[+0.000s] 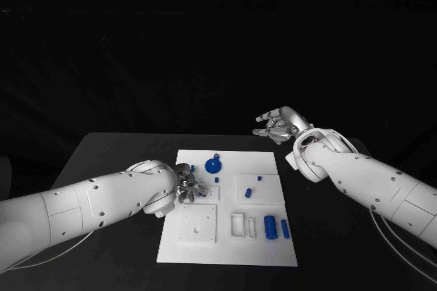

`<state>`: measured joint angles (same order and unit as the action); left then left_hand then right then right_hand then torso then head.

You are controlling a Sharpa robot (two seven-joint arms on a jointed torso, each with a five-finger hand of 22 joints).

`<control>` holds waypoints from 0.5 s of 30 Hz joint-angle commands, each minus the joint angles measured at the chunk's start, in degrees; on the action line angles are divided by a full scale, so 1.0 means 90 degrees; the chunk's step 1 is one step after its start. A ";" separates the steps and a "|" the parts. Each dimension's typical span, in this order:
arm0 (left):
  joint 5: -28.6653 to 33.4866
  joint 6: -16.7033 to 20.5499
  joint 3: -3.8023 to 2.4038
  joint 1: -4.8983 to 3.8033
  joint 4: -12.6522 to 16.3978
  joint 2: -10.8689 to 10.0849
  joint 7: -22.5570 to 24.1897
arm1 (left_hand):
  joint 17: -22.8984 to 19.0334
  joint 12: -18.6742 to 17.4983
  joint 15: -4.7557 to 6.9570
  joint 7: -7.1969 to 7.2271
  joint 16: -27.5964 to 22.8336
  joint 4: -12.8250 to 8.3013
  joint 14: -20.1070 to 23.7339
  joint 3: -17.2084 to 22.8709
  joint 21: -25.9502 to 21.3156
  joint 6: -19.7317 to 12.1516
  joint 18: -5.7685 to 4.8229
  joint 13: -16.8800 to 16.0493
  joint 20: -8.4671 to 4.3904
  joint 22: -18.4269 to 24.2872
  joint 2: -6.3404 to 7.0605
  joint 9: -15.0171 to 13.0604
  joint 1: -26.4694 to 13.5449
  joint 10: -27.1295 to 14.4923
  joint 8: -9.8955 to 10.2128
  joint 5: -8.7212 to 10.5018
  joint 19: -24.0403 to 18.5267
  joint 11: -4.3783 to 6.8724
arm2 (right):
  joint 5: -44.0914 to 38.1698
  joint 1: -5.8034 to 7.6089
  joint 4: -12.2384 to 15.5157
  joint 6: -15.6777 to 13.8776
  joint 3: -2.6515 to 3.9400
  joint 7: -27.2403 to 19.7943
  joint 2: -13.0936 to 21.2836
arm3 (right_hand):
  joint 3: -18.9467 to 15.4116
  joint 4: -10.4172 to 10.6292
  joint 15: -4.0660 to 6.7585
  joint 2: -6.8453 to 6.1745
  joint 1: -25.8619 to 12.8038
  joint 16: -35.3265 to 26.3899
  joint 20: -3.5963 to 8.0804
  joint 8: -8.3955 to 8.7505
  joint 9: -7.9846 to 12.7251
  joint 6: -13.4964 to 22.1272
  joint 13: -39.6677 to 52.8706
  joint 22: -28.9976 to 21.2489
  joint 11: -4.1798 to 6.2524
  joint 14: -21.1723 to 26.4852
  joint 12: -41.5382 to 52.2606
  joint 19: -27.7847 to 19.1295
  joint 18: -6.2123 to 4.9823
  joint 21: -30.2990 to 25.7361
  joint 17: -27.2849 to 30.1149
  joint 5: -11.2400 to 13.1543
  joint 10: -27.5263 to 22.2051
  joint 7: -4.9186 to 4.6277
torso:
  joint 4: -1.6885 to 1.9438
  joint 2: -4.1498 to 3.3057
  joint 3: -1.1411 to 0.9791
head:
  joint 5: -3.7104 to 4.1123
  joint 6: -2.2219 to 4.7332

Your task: Assemble the parts on the task board

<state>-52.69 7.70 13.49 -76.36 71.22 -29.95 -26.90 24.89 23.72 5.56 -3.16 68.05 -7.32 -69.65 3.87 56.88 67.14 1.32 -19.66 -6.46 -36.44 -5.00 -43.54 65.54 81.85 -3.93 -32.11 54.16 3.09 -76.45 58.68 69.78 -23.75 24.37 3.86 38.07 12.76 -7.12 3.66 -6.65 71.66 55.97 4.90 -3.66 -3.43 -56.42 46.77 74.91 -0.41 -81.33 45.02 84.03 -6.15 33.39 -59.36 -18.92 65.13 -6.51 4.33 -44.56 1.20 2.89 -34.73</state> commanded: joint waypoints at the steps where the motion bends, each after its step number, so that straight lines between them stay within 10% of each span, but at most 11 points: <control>1: -0.0104 0.0026 0.0022 0.0040 0.0017 -0.0018 -0.0046 | 0.0009 -0.0028 0.0005 0.0303 -0.0038 -0.0847 -0.0042 0.0797 0.0023 0.0362 0.0094 -0.0007 -0.0019 0.0006 -0.0064 -0.0215 0.0013 0.0052 -0.0044 -0.0027 0.0031 0.0005 | 0.0044 0.0003 -0.0001 -0.0012 0.0005 -0.0063 -0.0009 | 0.0049 -0.0008 0.0026 -0.0015 -0.0076 0.0006 0.0004 0.0017 -0.0010 -0.0039 -0.0006 0.0356 0.0037 -0.0028 0.0035 0.0317 -0.0054 0.0029 -0.0002 -0.0041 0.0008 -0.0007 | 0.0002 0.0002 -0.0002 | 0.0002 -0.0002; 15: -0.0182 0.0135 0.0013 0.0041 0.0081 -0.0116 -0.0001 | 0.0096 0.0014 0.0042 0.0332 -0.0017 -0.0955 -0.0139 0.0874 0.0061 0.0377 0.0099 -0.0042 -0.0055 -0.0019 -0.0019 -0.0347 -0.0080 0.0138 -0.0162 -0.0284 0.0108 0.0039 | 0.0066 0.0002 -0.0036 0.0032 0.0005 -0.0045 -0.0017 | -0.0019 0.0012 0.0027 -0.0026 -0.0119 0.0007 0.0006 0.0019 -0.0009 -0.0030 -0.0007 0.0350 0.0039 -0.0032 0.0038 0.0317 -0.0053 0.0035 -0.0009 -0.0213 0.0012 -0.0004 | 0.0008 0.0003 -0.0002 | 0.0034 -0.0006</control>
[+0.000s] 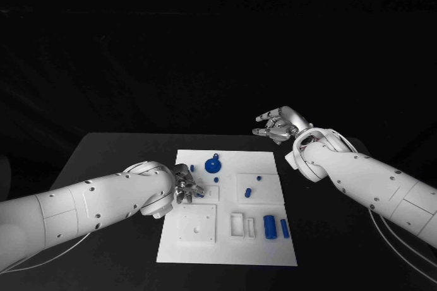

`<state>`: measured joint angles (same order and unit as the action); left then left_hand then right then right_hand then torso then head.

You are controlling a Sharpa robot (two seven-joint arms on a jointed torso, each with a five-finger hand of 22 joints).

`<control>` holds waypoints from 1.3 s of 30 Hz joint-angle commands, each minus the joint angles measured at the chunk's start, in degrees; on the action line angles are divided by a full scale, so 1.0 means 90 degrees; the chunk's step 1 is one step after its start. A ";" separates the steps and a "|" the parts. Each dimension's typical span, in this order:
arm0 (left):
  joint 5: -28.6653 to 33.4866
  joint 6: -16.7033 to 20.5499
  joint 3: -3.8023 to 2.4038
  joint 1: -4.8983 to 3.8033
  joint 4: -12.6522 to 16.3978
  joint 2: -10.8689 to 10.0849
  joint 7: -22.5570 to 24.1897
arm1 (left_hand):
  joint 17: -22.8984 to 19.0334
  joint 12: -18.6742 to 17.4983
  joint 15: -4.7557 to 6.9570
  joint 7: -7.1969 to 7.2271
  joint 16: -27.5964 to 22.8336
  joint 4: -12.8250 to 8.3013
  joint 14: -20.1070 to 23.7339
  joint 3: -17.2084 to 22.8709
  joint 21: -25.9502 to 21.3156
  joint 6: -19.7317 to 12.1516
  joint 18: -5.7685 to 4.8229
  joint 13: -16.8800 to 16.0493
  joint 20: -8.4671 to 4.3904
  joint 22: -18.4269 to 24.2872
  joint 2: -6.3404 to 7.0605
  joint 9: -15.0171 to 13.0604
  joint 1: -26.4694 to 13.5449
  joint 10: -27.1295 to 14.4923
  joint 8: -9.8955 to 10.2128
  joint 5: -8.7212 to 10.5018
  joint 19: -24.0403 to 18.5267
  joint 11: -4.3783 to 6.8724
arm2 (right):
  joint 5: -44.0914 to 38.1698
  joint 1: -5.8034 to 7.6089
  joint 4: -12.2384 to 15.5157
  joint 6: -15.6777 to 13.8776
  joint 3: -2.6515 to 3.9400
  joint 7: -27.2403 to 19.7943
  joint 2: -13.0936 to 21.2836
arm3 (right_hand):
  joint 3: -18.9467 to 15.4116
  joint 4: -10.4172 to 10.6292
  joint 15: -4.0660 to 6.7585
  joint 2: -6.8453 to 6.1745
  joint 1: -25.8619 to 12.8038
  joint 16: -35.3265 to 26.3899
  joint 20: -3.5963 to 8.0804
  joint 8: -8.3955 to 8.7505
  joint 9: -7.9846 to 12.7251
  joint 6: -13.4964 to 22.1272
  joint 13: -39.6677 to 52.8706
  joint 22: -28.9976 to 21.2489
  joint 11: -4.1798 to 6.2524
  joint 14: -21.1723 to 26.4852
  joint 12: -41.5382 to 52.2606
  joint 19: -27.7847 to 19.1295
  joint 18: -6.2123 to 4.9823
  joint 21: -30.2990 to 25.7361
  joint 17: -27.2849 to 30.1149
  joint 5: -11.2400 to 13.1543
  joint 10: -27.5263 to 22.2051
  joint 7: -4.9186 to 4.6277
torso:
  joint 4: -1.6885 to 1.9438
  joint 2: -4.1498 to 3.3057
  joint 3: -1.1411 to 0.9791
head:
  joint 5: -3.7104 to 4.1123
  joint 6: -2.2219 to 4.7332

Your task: Assemble the parts on the task board

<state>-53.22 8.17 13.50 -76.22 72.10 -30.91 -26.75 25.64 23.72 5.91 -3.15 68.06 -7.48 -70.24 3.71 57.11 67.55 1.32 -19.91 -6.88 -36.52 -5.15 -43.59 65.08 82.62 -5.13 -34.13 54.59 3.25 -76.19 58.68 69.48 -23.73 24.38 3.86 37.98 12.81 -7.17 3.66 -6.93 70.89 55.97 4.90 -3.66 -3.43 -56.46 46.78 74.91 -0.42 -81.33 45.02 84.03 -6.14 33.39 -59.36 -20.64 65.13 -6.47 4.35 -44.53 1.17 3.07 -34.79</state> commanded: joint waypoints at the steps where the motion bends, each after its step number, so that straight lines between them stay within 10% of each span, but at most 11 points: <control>1: -0.0136 0.0107 0.0012 0.0026 -0.0022 -0.0012 -0.0016 | 0.0024 0.0017 0.0008 0.0332 -0.0020 -0.0940 -0.0083 0.0908 -0.0073 0.0339 0.0090 -0.0018 -0.0010 0.0020 0.0009 -0.0340 -0.0038 0.0062 -0.0032 -0.0078 0.0123 0.0025 | 0.0038 0.0001 -0.0005 0.0032 0.0004 -0.0043 -0.0008 | -0.0025 0.0018 0.0027 0.0006 -0.0033 0.0007 0.0006 0.0019 -0.0009 -0.0026 -0.0007 0.0350 0.0039 -0.0032 0.0038 0.0317 -0.0053 0.0035 -0.0009 -0.0022 0.0012 -0.0009 | 0.0006 0.0000 0.0002 | 0.0014 -0.0001; 31: -0.0138 0.0201 -0.0004 0.0045 -0.0083 0.0071 0.0022 | 0.0157 0.0045 0.0039 0.0348 -0.0034 -0.0946 -0.0169 0.0960 -0.0925 0.0380 0.0040 -0.0088 -0.0053 -0.0886 0.0066 -0.0349 -0.0075 0.0138 -0.0066 -0.0166 0.0534 0.0054 | 0.0039 0.0001 -0.0070 0.0108 0.0003 0.0012 -0.0065 | -0.0045 0.0015 0.0032 0.0018 -0.0031 0.0022 0.0010 0.0017 -0.0010 -0.0053 -0.0005 0.0354 0.0043 -0.0045 0.0044 0.0322 -0.0049 0.0078 -0.0023 -0.0057 0.0024 -0.0006 | 0.0006 0.0003 -0.0007 | 0.0014 -0.0001; 32: -0.0138 0.0205 -0.0004 0.0046 -0.0083 0.0074 0.0026 | 0.0185 0.0057 0.0041 0.0351 -0.0058 -0.0943 -0.0191 0.0953 -0.2774 0.0365 -0.0016 -0.0111 -0.0055 -0.3096 0.0056 -0.0345 -0.0075 0.0126 -0.0073 -0.0160 0.1184 0.0059 | 0.0039 0.0001 -0.0071 0.0110 0.0003 0.0014 -0.0068 | -0.0045 0.0015 0.0032 0.0018 -0.0031 0.0022 0.0010 0.0017 -0.0010 -0.0053 -0.0005 0.0354 0.0043 -0.0045 0.0044 0.0322 -0.0049 0.0078 -0.0023 -0.0057 0.0024 -0.0006 | 0.0006 0.0004 -0.0009 | 0.0014 -0.0001; 39: -0.0137 0.0272 -0.0005 0.0050 -0.0089 0.0092 0.0075 | 0.0171 0.0059 0.0033 0.0350 -0.0066 -0.0956 -0.0211 0.0939 -0.3338 0.0366 -0.0044 -0.0110 -0.0050 -0.3679 0.0074 -0.0331 -0.0063 0.0122 -0.0072 -0.0175 0.1370 0.0049 | 0.0039 0.0000 -0.0087 0.0135 0.0003 0.0029 -0.0084 | -0.0045 0.0015 0.0032 0.0018 -0.0031 0.0022 0.0010 0.0017 -0.0010 -0.0053 -0.0005 0.0354 0.0043 -0.0045 0.0044 0.0322 -0.0049 0.0078 -0.0023 -0.0057 0.0024 -0.0006 | -0.0006 0.0003 -0.0006 | 0.0011 0.0030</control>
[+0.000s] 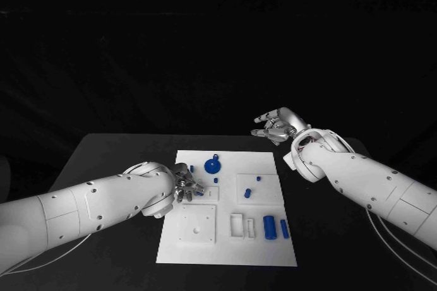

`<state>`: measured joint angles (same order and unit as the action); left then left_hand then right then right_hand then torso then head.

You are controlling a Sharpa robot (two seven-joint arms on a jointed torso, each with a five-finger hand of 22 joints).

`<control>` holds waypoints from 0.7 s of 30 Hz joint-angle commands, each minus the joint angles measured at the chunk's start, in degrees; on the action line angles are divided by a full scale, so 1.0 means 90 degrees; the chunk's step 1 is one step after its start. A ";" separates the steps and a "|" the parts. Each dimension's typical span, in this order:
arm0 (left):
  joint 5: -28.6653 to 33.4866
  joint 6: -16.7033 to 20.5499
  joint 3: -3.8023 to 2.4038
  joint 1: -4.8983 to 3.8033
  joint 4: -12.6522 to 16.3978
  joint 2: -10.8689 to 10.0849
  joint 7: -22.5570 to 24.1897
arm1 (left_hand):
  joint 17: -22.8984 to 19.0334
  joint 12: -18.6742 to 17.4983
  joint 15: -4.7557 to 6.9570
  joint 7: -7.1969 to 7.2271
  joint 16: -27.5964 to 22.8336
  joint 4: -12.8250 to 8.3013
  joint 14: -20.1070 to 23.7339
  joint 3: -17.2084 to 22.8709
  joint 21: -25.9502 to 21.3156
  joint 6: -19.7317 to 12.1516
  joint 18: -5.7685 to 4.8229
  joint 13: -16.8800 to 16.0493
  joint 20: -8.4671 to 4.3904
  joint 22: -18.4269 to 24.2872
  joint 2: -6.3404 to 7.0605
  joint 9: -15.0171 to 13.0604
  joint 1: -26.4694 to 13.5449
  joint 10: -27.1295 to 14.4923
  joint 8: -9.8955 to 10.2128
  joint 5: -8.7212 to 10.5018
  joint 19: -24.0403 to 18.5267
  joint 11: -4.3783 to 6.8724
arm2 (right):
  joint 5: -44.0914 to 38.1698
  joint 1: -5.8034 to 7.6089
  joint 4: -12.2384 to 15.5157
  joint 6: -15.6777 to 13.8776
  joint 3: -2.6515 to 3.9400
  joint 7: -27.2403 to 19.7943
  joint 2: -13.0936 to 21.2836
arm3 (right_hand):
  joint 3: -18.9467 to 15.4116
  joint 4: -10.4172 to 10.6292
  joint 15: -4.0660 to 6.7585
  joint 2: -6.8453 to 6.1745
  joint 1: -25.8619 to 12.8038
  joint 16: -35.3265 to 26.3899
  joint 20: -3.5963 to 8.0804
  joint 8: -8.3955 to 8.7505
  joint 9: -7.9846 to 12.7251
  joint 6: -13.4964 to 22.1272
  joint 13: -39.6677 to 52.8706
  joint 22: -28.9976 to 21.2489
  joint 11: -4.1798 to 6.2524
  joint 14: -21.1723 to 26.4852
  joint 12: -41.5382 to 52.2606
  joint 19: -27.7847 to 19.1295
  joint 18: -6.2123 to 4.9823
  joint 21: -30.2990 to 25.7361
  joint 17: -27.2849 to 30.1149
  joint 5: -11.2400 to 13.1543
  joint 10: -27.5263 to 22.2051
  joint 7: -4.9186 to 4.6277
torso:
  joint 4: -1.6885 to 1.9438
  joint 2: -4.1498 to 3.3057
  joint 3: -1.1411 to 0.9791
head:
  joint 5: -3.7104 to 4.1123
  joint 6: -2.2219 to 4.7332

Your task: Assemble the parts on the task board

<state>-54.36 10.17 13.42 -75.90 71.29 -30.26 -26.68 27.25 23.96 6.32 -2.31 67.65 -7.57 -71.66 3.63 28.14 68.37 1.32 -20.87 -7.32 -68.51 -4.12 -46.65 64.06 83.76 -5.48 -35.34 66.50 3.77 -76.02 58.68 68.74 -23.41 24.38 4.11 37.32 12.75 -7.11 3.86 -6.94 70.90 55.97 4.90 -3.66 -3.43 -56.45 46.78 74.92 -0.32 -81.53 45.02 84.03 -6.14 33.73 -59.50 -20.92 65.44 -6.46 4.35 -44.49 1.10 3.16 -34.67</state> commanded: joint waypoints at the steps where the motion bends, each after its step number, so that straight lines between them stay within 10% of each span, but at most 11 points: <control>1: -0.0010 0.0055 0.0004 0.0015 -0.0002 0.0021 0.0073 | -0.0008 0.0033 -0.0012 0.0257 -0.0021 -0.0946 -0.0053 0.0948 -0.0120 0.0275 -0.0044 -0.0004 -0.0002 -0.0125 -0.0040 0.0010 0.0051 -0.0004 -0.0033 -0.0040 0.0046 -0.0009 | 0.0020 0.0000 -0.0008 0.0103 0.0003 0.0003 -0.0012 | -0.0038 0.0008 0.0009 0.0019 -0.0032 0.0022 0.0010 0.0017 -0.0010 -0.0054 -0.0006 0.0353 0.0032 -0.0022 0.0044 0.0322 -0.0049 0.0040 -0.0007 -0.0026 -0.0009 -0.0007 | -0.0008 -0.0001 0.0000 | 0.0003 0.0018; 21: -0.0058 0.0072 0.0003 0.0022 -0.0003 0.0044 0.0108 | -0.0002 0.0031 -0.0005 0.0249 -0.0012 -0.0928 -0.0031 0.0935 -0.0916 0.0256 -0.0055 -0.0002 -0.0007 -0.0819 -0.0079 0.0028 0.0089 -0.0010 -0.0018 0.0053 0.0395 0.0001 | 0.0019 -0.0001 -0.0048 0.0160 0.0003 0.0013 -0.0050 | -0.0047 0.0003 0.0011 0.0030 -0.0037 0.0015 0.0012 0.0018 -0.0010 -0.0056 -0.0004 0.0344 0.0033 -0.0022 0.0043 0.0318 -0.0049 0.0037 -0.0008 -0.0033 -0.0010 -0.0008 | 0.0003 -0.0006 0.0001 | -0.0002 0.0030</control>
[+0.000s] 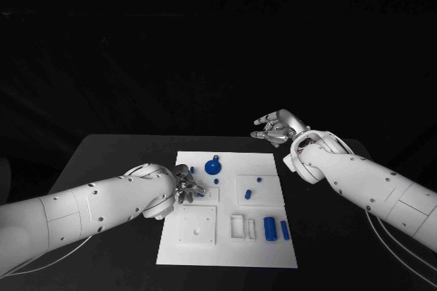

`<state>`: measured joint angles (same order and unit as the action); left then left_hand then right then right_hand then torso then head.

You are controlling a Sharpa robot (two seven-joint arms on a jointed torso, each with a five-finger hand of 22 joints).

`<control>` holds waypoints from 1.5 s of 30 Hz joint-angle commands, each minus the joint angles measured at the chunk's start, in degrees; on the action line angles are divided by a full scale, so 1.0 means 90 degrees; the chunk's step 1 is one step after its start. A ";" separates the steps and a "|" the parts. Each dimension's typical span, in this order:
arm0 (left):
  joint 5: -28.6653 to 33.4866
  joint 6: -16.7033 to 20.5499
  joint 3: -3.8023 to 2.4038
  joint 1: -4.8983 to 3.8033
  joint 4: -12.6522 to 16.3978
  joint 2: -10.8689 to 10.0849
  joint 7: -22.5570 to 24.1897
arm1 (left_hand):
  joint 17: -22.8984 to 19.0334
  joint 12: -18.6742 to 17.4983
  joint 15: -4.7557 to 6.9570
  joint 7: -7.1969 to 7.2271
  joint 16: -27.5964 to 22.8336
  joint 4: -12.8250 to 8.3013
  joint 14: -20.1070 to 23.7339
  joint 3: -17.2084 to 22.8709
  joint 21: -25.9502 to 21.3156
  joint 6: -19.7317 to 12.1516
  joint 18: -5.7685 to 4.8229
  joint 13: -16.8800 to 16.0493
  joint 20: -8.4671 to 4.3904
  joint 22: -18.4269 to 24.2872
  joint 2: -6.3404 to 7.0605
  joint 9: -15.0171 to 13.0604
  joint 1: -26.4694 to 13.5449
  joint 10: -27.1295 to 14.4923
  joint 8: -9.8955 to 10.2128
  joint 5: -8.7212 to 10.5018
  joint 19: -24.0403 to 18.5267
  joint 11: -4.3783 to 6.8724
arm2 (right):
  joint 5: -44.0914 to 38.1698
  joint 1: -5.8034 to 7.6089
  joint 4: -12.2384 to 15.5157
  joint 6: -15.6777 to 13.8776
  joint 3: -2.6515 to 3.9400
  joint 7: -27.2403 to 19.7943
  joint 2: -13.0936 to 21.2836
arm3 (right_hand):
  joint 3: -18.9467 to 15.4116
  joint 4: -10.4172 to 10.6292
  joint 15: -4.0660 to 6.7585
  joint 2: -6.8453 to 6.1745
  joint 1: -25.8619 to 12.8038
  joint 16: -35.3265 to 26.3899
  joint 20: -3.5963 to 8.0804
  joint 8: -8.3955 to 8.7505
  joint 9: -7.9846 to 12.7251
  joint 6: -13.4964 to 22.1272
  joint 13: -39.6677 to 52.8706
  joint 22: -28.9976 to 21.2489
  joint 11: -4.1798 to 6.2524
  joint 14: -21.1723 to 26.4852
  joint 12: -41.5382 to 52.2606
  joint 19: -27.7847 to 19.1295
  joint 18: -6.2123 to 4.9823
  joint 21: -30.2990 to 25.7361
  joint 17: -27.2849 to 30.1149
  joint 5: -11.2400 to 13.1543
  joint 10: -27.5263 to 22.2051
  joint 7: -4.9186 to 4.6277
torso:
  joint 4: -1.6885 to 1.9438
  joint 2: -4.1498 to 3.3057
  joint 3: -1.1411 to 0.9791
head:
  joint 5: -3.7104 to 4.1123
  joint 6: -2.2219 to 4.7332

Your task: Assemble the parts on the task board

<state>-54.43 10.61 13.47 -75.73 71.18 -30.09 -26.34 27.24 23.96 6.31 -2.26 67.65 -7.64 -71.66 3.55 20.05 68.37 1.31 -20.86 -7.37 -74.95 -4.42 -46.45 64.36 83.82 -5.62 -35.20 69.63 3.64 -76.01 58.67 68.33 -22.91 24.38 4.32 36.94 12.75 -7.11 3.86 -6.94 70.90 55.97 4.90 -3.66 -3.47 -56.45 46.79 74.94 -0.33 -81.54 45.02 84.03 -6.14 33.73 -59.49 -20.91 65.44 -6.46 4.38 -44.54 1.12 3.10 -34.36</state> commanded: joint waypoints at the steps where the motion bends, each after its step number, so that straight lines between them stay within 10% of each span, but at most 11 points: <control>1: -0.0056 0.0013 -0.0003 0.0004 0.0007 0.0030 0.0065 | 0.0000 0.0034 -0.0003 0.0242 -0.0010 -0.0918 -0.0033 0.0938 -0.0032 0.0254 -0.0055 -0.0005 -0.0001 -0.0109 -0.0047 0.0010 0.0058 -0.0016 0.0001 0.0047 0.0060 0.0018 | 0.0018 0.0000 -0.0006 0.0107 0.0003 -0.0010 -0.0009 | -0.0047 0.0004 0.0011 0.0030 -0.0037 0.0015 0.0012 0.0018 -0.0006 -0.0056 -0.0004 0.0342 0.0034 -0.0022 0.0043 0.0318 -0.0050 0.0037 -0.0009 -0.0034 -0.0010 -0.0008 | -0.0002 0.0000 -0.0001 | 0.0006 -0.0006; 45: -0.0019 -0.0558 -0.0013 0.0005 -0.0116 0.0031 -0.0138 | 0.0022 0.0107 0.0003 0.0244 0.0054 -0.0934 -0.0023 0.0943 -0.0055 0.0257 -0.0060 -0.0057 -0.0009 -0.0127 -0.0056 0.0016 0.0060 -0.0039 -0.0009 0.0046 0.0092 0.0023 | 0.0018 -0.0016 -0.0071 0.0161 0.0003 -0.0003 -0.0058 | -0.0054 -0.0002 0.0012 0.0045 -0.0050 -0.0002 0.0014 0.0018 -0.0006 -0.0057 0.0003 0.0329 0.0034 -0.0017 0.0045 0.0316 -0.0047 0.0026 -0.0005 -0.0033 -0.0015 -0.0008 | -0.0009 0.0000 0.0001 | 0.0027 -0.0021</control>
<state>-55.18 6.94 13.25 -75.82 70.27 -29.78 -26.70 27.39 24.75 6.12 -2.14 67.89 -7.72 -71.66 3.47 19.78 68.26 1.31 -21.35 -7.38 -74.92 -4.73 -46.16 64.67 83.44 -5.49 -34.55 70.03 3.45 -76.00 58.57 67.70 -22.18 24.37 4.46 36.48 12.59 -7.27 3.86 -6.71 70.67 55.97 4.90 -3.66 -3.46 -56.45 46.79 74.92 -0.33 -81.53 45.24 84.03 -6.14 33.73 -59.47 -20.90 65.44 -6.45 4.34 -44.52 1.13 3.37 -34.55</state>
